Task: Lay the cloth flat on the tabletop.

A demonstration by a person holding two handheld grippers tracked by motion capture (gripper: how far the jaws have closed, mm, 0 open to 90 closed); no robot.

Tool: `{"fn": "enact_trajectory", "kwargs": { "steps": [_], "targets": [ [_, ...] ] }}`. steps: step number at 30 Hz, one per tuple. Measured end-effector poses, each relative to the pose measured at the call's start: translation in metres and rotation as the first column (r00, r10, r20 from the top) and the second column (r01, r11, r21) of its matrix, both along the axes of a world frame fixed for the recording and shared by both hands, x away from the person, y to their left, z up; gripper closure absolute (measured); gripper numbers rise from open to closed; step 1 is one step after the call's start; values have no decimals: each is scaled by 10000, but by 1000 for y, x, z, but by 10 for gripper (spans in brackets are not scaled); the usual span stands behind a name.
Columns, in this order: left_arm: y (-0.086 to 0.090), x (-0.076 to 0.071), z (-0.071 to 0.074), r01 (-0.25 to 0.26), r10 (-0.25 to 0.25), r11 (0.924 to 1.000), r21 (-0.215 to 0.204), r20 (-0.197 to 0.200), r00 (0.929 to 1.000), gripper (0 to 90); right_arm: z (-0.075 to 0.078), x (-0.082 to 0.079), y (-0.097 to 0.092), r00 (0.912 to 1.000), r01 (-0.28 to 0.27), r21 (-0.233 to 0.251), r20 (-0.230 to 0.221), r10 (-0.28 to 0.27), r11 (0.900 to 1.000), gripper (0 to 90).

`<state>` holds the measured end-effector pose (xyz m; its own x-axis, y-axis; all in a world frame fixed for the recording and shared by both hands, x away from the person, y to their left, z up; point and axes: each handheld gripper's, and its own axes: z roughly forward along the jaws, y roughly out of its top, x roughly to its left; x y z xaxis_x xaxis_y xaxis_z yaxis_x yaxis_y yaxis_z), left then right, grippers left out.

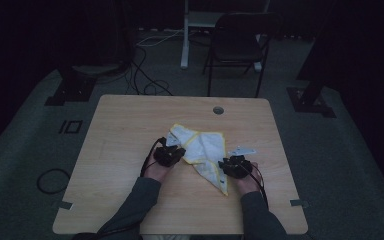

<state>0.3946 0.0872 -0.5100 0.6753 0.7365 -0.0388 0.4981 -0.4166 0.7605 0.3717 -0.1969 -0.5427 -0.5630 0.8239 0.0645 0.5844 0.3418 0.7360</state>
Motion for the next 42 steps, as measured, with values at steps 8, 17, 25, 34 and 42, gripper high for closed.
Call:
{"fn": "enact_trajectory", "kwargs": {
  "steps": [8,17,25,34,42],
  "targets": [
    [13,-9,-3,-105,105,9999,63,26,9999,870,0,0,0,10000,-1,19,-8,1,10000,691],
    [34,-22,-5,-435,435,9990,-31,103,9990,869,0,0,0,10000,11,28,0,-11,10000,691],
    [50,-38,-9,-722,726,9972,-195,210,9971,869,0,-1,0,10000,25,40,22,-25,10000,689],
    [60,-57,-18,-871,870,9961,-145,-47,9962,869,-1,-1,0,10000,30,46,30,-30,10000,688],
    [69,-79,-19,-993,993,9950,-45,-123,9950,868,-1,-1,0,10000,22,49,43,-22,10000,687]
  ]
}}
